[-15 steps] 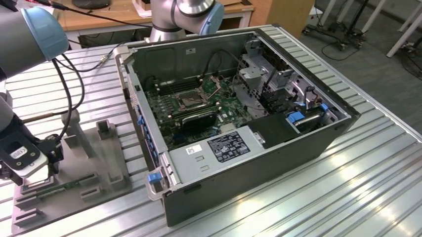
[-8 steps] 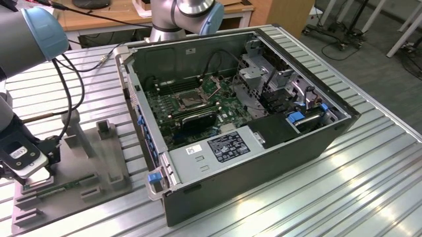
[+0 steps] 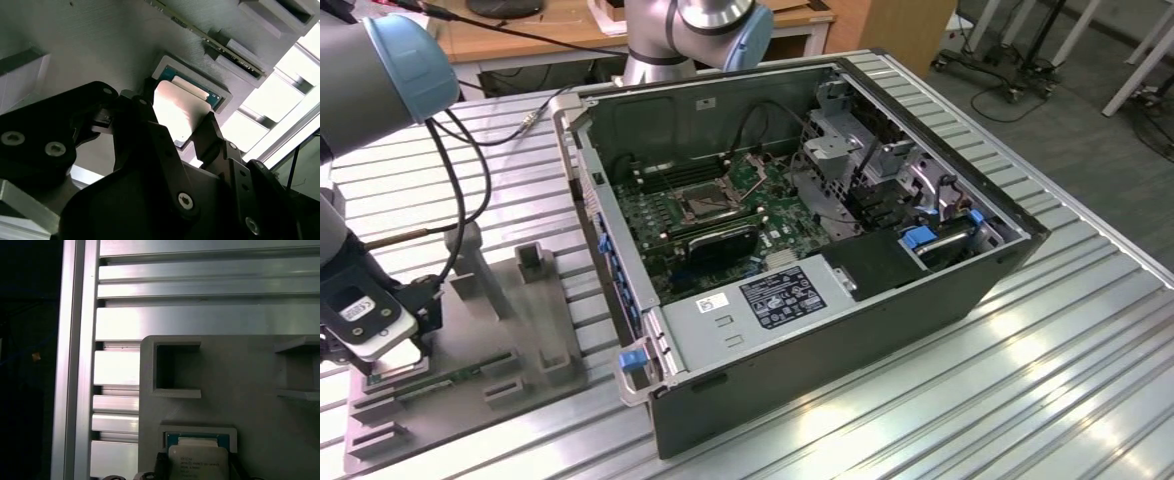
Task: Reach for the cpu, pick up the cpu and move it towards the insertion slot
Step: 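Pick up the cpu and move it towards the insertion slot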
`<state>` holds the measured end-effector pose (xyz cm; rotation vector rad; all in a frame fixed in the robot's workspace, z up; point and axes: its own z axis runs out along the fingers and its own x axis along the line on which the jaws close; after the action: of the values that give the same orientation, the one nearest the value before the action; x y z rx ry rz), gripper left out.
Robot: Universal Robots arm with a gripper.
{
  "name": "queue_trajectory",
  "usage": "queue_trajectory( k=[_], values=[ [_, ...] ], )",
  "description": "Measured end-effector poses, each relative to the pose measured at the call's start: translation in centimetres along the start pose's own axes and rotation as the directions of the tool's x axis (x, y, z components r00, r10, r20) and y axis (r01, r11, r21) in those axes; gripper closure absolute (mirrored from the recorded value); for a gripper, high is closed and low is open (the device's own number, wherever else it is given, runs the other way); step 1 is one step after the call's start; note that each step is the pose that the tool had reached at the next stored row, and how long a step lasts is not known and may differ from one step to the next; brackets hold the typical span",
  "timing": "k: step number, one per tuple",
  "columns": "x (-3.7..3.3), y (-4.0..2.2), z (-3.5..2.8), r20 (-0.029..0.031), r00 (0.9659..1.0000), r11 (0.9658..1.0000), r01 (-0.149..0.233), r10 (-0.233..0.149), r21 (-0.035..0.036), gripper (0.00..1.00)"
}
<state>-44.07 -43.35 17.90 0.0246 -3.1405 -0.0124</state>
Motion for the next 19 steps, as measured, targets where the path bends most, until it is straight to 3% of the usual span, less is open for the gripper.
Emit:
queue_trajectory(
  k=[19],
  values=[
    [0.00, 0.00, -0.44, -0.0002, 1.0000, 1.0000, 0.000, 0.000, 0.0028, 0.45]
  ],
)
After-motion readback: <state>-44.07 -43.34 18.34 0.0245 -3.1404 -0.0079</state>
